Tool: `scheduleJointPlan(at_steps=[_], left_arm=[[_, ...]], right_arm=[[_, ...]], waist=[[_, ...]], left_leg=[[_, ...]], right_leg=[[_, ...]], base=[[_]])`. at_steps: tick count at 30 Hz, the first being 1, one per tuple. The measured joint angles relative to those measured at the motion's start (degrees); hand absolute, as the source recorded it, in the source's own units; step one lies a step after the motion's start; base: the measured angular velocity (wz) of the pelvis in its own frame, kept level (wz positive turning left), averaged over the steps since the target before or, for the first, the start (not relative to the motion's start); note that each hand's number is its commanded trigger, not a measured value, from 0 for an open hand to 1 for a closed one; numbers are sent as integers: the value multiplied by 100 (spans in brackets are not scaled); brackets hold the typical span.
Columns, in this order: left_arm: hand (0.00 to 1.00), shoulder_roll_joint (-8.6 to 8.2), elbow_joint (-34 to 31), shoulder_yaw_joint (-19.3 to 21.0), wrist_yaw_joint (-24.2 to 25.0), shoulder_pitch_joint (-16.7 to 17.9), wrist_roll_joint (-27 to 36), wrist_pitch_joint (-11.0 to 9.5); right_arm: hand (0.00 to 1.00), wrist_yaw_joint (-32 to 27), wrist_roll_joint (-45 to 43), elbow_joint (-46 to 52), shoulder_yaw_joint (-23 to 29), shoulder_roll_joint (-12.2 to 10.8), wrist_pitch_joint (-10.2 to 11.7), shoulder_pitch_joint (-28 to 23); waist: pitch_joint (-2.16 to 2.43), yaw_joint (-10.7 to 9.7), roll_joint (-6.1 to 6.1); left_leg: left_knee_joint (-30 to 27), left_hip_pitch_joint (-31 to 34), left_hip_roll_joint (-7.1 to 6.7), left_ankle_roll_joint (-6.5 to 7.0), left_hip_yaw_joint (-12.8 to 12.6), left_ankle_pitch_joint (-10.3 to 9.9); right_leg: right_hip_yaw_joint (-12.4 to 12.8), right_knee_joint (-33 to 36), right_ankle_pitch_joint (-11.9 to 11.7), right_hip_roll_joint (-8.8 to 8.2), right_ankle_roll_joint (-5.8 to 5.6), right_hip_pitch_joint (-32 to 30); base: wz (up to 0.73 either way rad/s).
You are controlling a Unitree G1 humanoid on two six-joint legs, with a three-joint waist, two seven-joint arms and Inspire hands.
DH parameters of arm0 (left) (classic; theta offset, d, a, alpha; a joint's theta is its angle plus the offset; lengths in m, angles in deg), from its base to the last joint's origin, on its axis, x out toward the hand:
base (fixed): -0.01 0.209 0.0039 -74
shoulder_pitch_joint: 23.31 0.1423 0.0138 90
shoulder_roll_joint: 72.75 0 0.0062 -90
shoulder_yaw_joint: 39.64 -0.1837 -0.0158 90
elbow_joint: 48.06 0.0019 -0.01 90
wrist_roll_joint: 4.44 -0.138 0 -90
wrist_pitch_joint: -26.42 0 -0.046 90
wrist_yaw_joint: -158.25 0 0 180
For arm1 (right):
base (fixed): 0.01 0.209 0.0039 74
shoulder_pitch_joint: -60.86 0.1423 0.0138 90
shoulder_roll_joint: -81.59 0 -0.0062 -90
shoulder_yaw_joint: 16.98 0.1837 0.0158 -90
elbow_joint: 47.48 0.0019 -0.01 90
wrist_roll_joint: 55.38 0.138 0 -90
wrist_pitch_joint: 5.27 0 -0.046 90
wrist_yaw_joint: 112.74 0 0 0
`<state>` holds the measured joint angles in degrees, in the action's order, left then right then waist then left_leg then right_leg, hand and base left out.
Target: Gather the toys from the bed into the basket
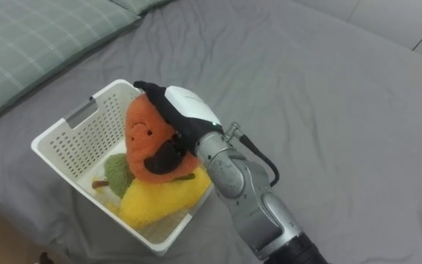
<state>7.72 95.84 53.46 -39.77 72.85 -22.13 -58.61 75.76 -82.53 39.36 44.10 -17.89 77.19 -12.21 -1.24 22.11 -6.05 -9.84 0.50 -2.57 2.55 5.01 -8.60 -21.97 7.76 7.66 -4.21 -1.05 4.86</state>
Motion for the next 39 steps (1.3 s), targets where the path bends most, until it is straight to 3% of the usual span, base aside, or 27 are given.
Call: scheduleJointPlan(at_steps=[6,14,17,19,26,30,35,39], left_arm=[[0,-2,14,3,-22,66,-7,-1],[0,-24,3,13,-57,68,-6,-33],[0,-23,25,18,-133,68,-2,-34],[0,-21,93,43,-195,55,-1,-139],[0,-27,355,172,-211,90,1,-252],[0,-30,431,361,-210,88,1,-253],[0,-13,553,531,-214,117,10,-259],[0,-8,521,568,-230,231,11,-256]], right_arm=[[0,32,222,248,105,-20,70,1],[0,-174,649,391,293,23,180,2],[0,-393,1137,555,524,49,217,1],[0,-657,1328,660,698,94,367,1],[0,-1048,1426,908,1048,143,574,-6],[0,-1120,1434,1267,1228,349,627,-27],[0,-1439,1657,1338,1487,549,791,-205],[0,-1526,1917,1307,1790,579,805,-472]], waist=[[26,5,134],[57,-41,108],[64,-152,90],[58,-188,96],[64,-460,40],[73,-625,17],[109,-696,-25],[103,-999,-11]], left_leg=[[-2,-3,-12,4,26,3],[5,-13,-17,9,23,16],[6,-21,-19,13,19,19],[19,-46,-17,15,-13,20],[68,-81,5,15,-114,18],[62,-90,11,16,-151,19],[167,-279,56,18,-369,16],[207,-324,77,24,-468,10]], right_leg=[[-20,6,8,-14,-12,5],[-22,5,8,-19,-12,3],[-12,5,6,-22,-16,16],[18,10,5,-23,-17,21],[139,10,5,-7,-17,-12],[161,5,3,-3,-20,-20],[383,11,1,25,-20,32],[452,36,0,25,-19,33]], base=[[2],[0],[-1],[-7],[-8],[-4],[-20],[-10]])
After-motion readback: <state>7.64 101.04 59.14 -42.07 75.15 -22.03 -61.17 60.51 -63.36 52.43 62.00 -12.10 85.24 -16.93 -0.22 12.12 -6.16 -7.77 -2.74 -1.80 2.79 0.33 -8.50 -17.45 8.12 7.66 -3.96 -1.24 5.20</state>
